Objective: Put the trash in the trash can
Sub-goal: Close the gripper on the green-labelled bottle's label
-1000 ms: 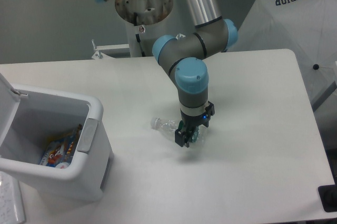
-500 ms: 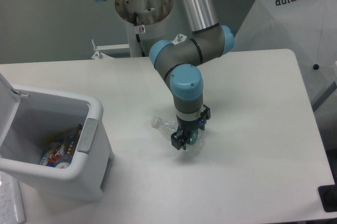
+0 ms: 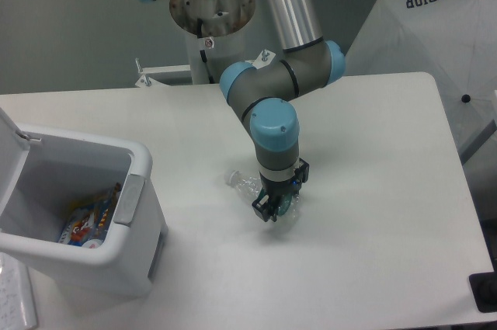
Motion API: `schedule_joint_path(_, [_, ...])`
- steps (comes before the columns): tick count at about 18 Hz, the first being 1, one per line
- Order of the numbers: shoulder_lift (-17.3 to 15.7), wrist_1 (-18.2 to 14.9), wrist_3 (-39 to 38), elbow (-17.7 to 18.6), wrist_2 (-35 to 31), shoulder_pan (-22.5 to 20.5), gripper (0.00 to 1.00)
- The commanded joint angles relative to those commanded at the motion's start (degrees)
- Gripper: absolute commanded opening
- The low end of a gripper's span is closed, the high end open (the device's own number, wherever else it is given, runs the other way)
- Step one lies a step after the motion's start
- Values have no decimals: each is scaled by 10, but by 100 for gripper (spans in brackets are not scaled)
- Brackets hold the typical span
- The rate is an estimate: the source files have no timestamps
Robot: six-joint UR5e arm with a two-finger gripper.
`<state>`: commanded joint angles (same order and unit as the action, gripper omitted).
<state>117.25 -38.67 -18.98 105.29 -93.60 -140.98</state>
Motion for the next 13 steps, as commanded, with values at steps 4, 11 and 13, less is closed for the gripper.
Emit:
schedule_joint_path(4, [0,0,0,-1,0,0,70])
schedule_joint_path(11, [2,0,1,-1,0,0,67])
schedule_joint_path(13, [1,0,1,-2,0,0,67])
